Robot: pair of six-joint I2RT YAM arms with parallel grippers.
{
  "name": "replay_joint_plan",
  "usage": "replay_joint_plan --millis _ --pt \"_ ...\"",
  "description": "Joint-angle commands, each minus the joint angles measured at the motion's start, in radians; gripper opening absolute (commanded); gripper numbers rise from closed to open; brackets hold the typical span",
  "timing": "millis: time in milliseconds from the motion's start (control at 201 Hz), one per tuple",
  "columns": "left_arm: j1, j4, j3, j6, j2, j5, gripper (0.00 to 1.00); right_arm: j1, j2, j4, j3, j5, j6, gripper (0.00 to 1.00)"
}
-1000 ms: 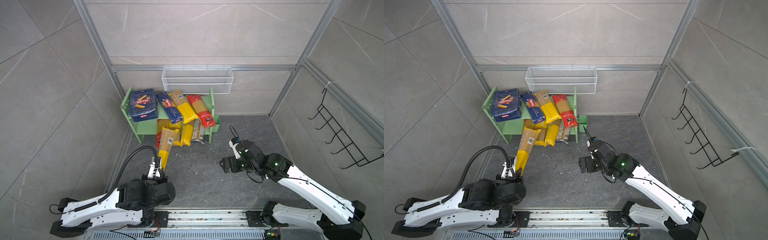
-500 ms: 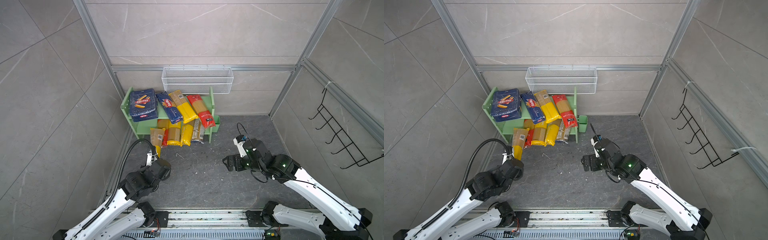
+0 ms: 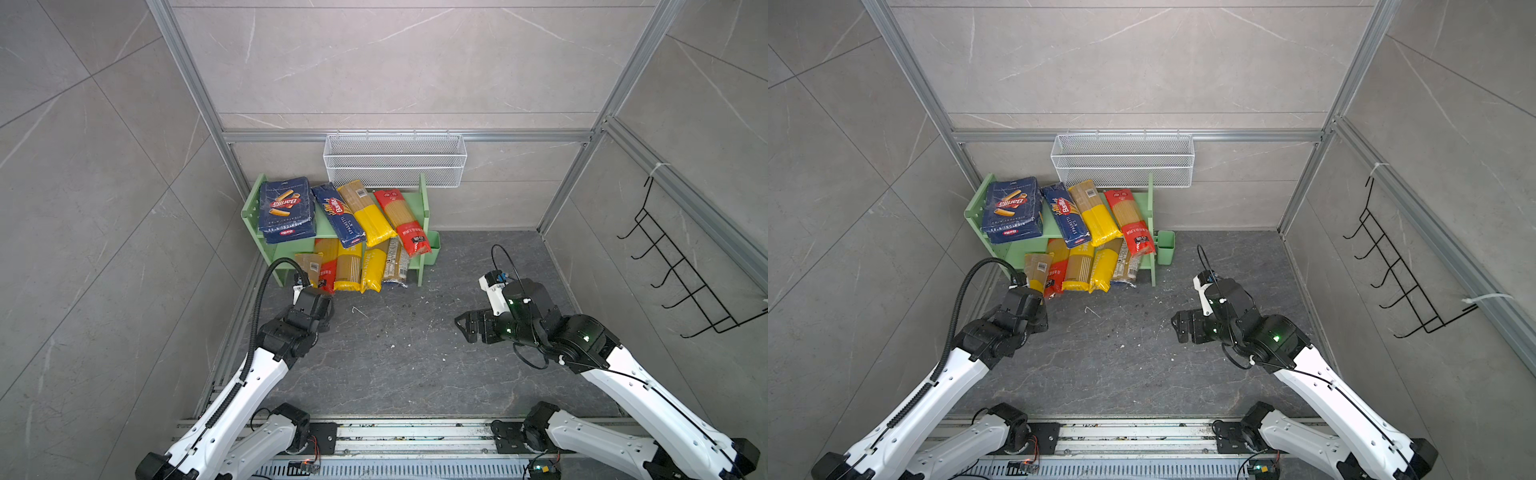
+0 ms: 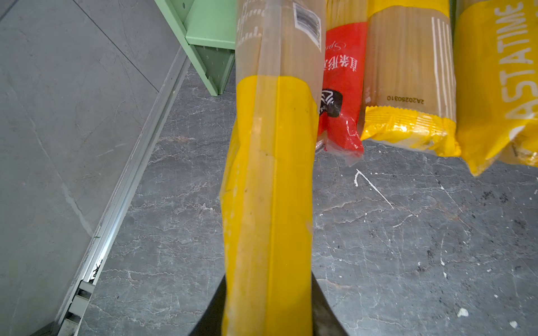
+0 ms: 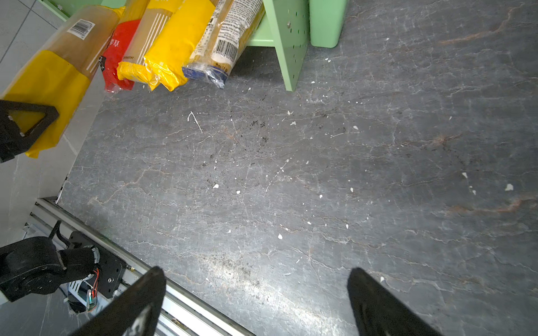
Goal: Arrange pasta packages on shelves
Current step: Place the pasta bag on the shelf.
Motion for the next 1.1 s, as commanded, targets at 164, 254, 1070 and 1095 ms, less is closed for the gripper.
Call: replay_joint_plan --millis 164,254,1070,1095 --pt "0.185 0.256 0.147 0.148 0.059 0.117 0.00 -0.053 0.033 -0.006 0.002 -0.036 -0.043 0.99" --pt "0.251 0.281 0.165 0.168 0.092 0.163 0.00 -0.079 0.043 -0.001 0.001 -0.047 -0.054 0.99" --pt "0.393 0.477 0.400 0.283 0.498 0.282 0.00 -0.425 0.085 0.083 -0.039 -0.226 -0.136 1.00" --pt "0.395 0.490 0.396 0.287 0.505 0.281 0.00 -0.427 0.089 0.084 -0.041 -0.227 -0.136 0.99"
